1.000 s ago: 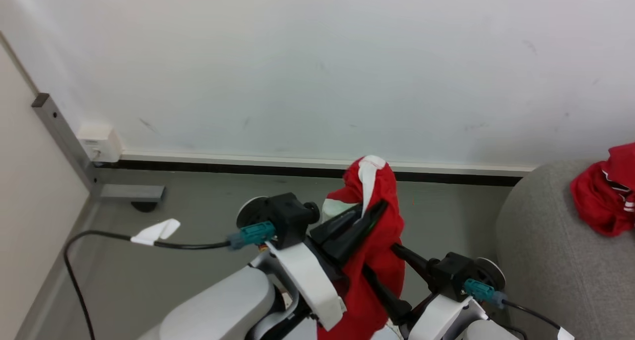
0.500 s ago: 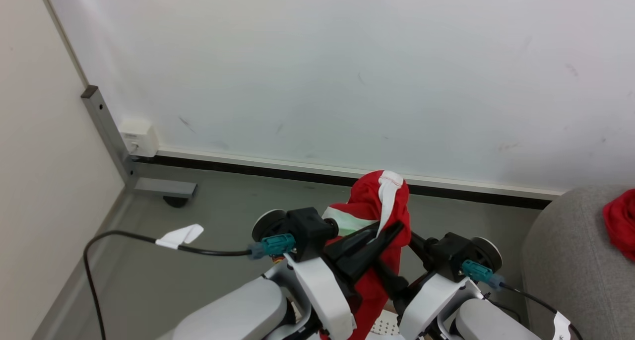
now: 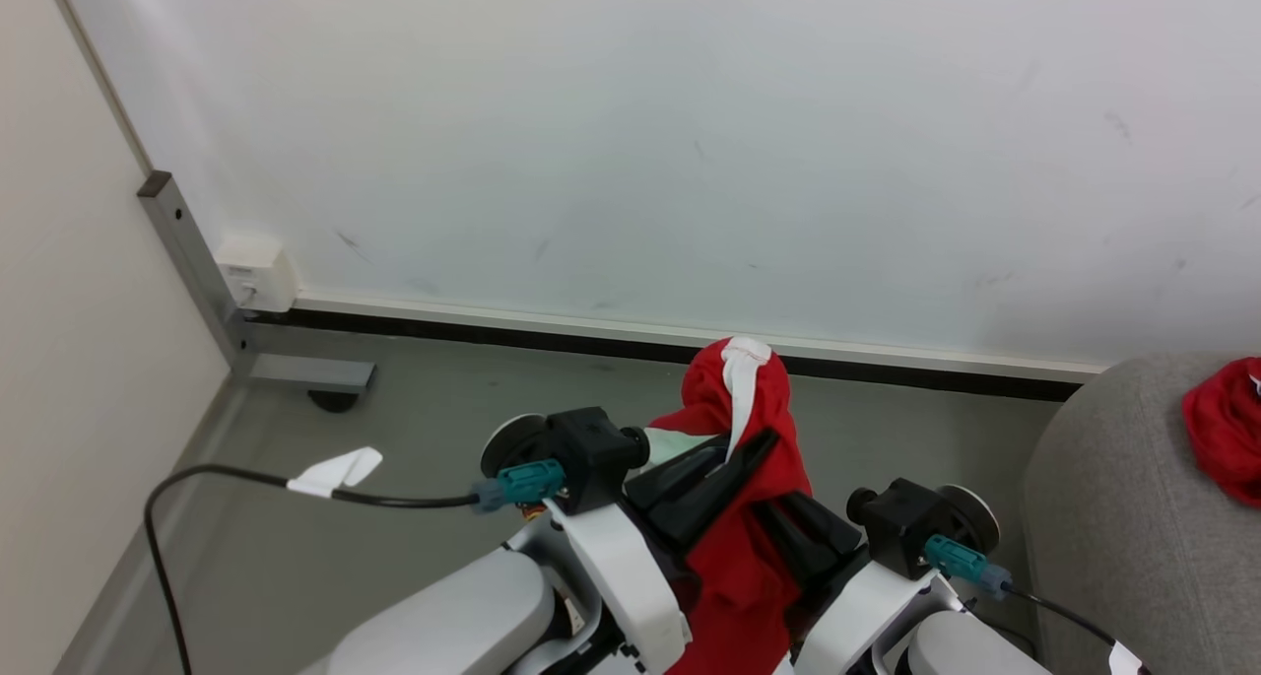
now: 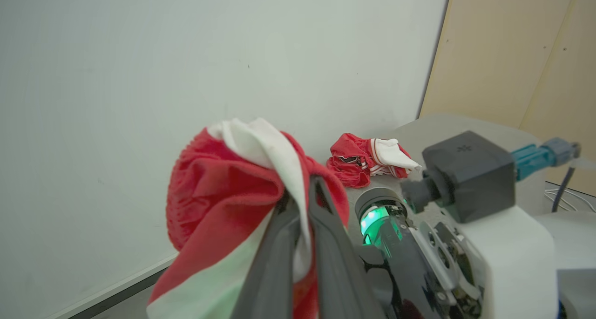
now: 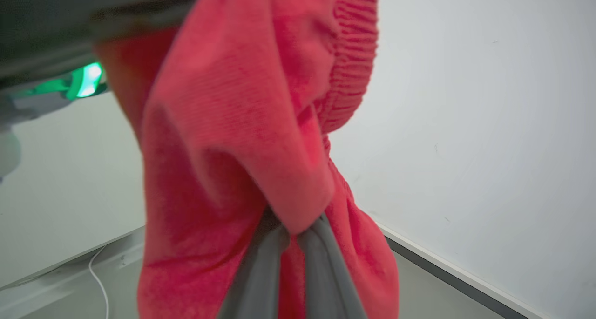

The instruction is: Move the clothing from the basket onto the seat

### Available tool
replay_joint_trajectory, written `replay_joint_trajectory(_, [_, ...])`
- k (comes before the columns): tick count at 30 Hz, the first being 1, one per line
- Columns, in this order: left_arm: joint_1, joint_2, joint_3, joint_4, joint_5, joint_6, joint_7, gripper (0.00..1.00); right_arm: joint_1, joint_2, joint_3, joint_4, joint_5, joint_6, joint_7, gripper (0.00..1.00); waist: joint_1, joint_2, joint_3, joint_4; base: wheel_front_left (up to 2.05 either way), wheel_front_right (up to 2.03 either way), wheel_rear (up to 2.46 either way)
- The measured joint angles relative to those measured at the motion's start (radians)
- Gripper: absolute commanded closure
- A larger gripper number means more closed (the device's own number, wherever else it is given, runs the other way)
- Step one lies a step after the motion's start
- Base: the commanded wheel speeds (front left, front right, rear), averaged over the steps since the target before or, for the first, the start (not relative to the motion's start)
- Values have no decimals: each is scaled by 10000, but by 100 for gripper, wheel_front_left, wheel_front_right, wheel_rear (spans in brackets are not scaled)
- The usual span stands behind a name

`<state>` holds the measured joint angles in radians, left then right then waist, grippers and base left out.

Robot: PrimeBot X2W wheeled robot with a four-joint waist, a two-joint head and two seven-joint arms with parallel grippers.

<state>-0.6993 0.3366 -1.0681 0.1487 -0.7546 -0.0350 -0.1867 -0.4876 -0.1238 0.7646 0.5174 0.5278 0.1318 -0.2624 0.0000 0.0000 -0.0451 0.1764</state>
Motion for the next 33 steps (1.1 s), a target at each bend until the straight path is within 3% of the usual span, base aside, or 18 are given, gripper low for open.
replay_joint_trajectory(12, [0, 63, 56, 36, -84, 98, -82, 100, 23, 27, -69, -111, 0, 0, 0, 100, 0, 0, 32, -215, 0, 0, 0])
replay_joint_trajectory(19, [37, 255, 242, 40, -119, 274, -180, 100, 215, -35, -650, -485, -109, 0, 0, 100, 0, 0, 93, -575, 0, 0, 0])
replay_joint_trajectory(21, [71, 291, 268, 29, -119, 353, -192, 87, 241, -69, -848, -604, -188, 0, 0, 100, 0, 0, 119, -735, 0, 0, 0])
replay_joint_trajectory(22, [94, 320, 290, 15, -119, 364, -230, 44, 262, -77, -951, -677, -230, 0, -2, 100, 0, 0, 134, -827, 0, 0, 0])
replay_joint_trajectory(23, [111, 349, 299, -8, -119, 405, -253, 44, 287, -88, -1032, -732, -276, 0, -2, 100, 0, 0, 149, -926, 0, 0, 0])
replay_joint_trajectory(24, [129, 372, 330, -35, -119, 422, -263, 0, 326, -104, -1122, -792, -326, 0, 0, 100, 0, 0, 166, -1031, 0, 0, 0])
replay_joint_trajectory(33, [390, 522, 341, -527, -92, 635, -368, 0, 529, -291, -2008, -1411, -623, 0, 0, 100, 0, 0, 366, -2244, 0, 0, 0])
